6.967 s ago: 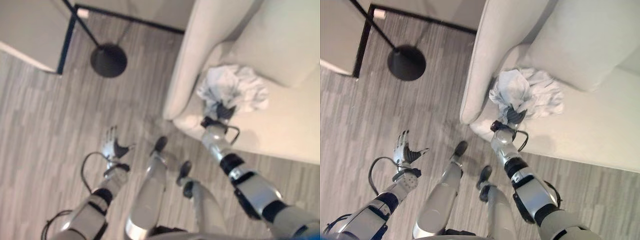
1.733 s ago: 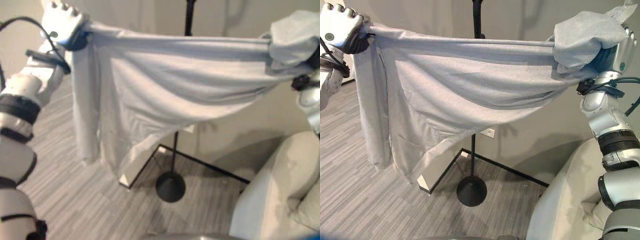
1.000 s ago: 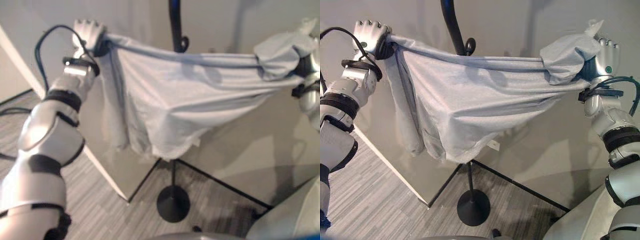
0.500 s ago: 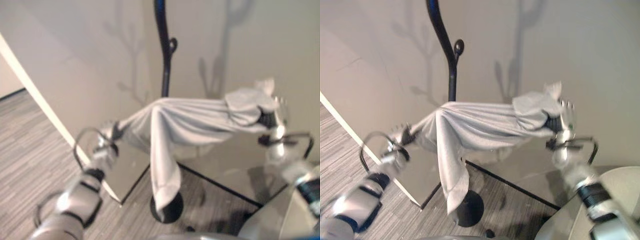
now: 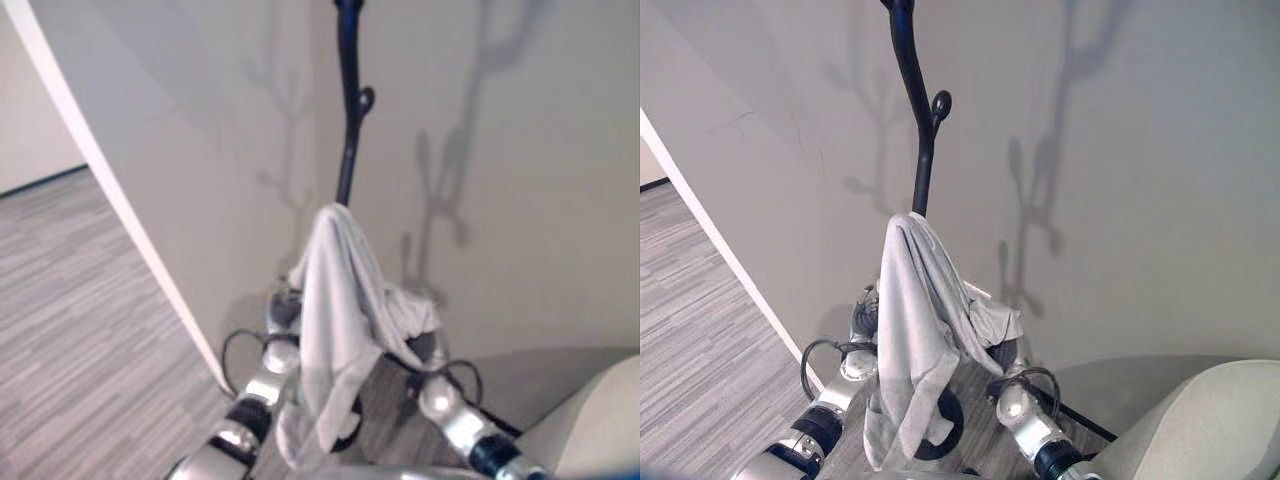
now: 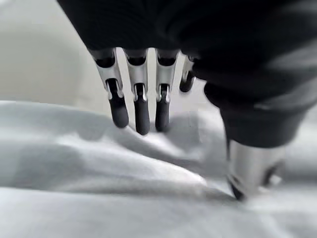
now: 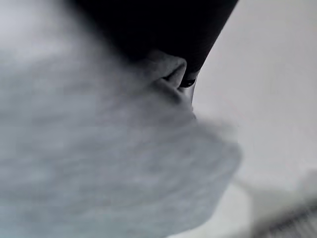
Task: Hang the clothes on the sofa on the clothes rack.
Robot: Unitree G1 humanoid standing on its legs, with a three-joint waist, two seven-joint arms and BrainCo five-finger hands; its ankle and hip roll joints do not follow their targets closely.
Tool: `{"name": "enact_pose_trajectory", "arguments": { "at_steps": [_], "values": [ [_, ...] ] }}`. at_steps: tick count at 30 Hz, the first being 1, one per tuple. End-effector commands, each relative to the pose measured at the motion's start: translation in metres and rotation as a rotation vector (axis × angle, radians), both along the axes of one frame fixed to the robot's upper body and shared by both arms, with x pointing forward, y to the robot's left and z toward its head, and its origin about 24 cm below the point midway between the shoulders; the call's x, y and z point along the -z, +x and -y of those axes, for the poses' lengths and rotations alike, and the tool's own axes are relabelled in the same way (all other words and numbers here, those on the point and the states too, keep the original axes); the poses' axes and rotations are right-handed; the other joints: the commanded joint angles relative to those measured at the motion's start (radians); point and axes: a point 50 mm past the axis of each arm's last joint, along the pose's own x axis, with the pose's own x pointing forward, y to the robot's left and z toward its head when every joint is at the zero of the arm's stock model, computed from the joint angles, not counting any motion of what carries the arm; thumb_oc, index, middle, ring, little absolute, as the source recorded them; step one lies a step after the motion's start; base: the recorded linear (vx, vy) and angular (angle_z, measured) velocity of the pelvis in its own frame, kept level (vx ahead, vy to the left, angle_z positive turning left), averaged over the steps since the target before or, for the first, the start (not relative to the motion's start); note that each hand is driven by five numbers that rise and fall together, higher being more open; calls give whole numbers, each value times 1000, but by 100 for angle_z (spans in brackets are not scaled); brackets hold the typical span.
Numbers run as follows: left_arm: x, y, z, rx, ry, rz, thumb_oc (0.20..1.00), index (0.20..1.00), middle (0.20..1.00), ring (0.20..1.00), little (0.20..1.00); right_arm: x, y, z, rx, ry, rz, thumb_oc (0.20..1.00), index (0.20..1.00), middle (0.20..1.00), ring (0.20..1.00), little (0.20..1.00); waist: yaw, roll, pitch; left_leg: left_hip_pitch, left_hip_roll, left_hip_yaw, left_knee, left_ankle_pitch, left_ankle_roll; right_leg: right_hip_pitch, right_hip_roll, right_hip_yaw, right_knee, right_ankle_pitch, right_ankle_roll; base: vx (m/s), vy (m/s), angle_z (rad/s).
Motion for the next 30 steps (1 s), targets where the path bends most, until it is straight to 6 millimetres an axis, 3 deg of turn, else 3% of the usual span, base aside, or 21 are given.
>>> {"name": "enact_pose_trajectory", "arguments": {
  "at_steps": [1, 2, 4, 8, 9, 11, 17, 19, 24, 30],
  "values": [
    [17, -11, -10, -25, -113, -55, 1000, 1000, 1000, 1000, 1000, 25, -15, 11, 141, 207, -202, 523, 523, 523, 523, 523, 29, 16, 10, -11, 57, 67, 15, 54, -35, -9, -85, 18, 3, -42, 86, -15, -10, 32],
    [33, -24, -10, -45, -137, -157, 1000, 1000, 1000, 1000, 1000, 35, -25, 10, 213, 300, -290, 1000, 1000, 1000, 1000, 1000, 36, 15, 10, -13, 56, 64, 15, 53, -36, -7, -86, 13, 3, -43, 85, -14, -10, 29],
    [66, -63, -12, -67, -201, -393, 1000, 1000, 1000, 1000, 1000, 54, -42, 19, 501, 561, -428, 1000, 1000, 1000, 1000, 1000, 48, 17, 9, -19, 53, 54, 16, 48, -37, -2, -89, 1, 3, -42, 86, -18, 3, 18],
    [86, -103, -29, -207, -325, -554, 1000, 1000, 1000, 1000, 1000, 68, -62, 35, 910, 878, -488, 1000, 1000, 1000, 1000, 1000, 61, 19, 6, -21, 49, 57, 17, 40, -36, -3, -90, 6, 3, -35, 87, -10, 20, 11],
    [86, -103, -29, -207, -326, -554, 1000, 1000, 1000, 1000, 1000, 68, -62, 35, 910, 880, -487, 1000, 1000, 1000, 1000, 1000, 62, 19, 6, -20, 49, 58, 17, 39, -36, -3, -89, 7, 3, -36, 86, 0, 0, 0],
    [95, -133, -45, -213, -302, -649, 1000, 1000, 1000, 1000, 1000, 74, -79, 54, 1128, 969, -476, 1000, 1000, 1000, 1000, 1000, 67, 19, -2, -18, 46, 60, 19, 33, -34, -2, -89, 11, 4, -33, 88, 4, 15, -1],
    [100, -180, -75, -325, -281, -759, 1000, 1000, 1000, 1000, 1000, 75, -108, 108, 1485, 1034, -325, 1000, 1000, 1000, 1000, 1000, 70, 14, -18, -17, 43, 64, 15, 27, -27, -4, -92, 15, 6, -31, 93, 2, 4, -1],
    [101, -193, -78, -352, -284, -794, 1000, 1000, 1000, 1000, 1000, 76, -122, 117, 1570, 1035, -313, 1000, 1000, 1000, 1000, 1000, 71, 10, -24, -20, 40, 65, 15, 26, -25, -7, -94, 14, 6, -31, 94, 0, 0, 0],
    [104, -206, -68, -330, -324, -841, 1000, 1000, 1000, 1000, 1000, 80, -160, 122, 1760, 993, -388, 1000, 1000, 1000, 1000, 1000, 72, 5, -33, -27, 33, 62, 20, 27, -19, -10, -104, 7, 9, -23, 98, -7, 15, 2],
    [107, -197, -52, -271, -369, -829, 1000, 1000, 1000, 1000, 1000, 81, -174, 115, 1810, 944, -489, 1000, 1000, 1000, 1000, 1000, 62, 14, -35, -31, 27, 62, 22, 15, -13, -14, -114, 2, 11, -18, 106, -19, 30, 1]
  ]
}}
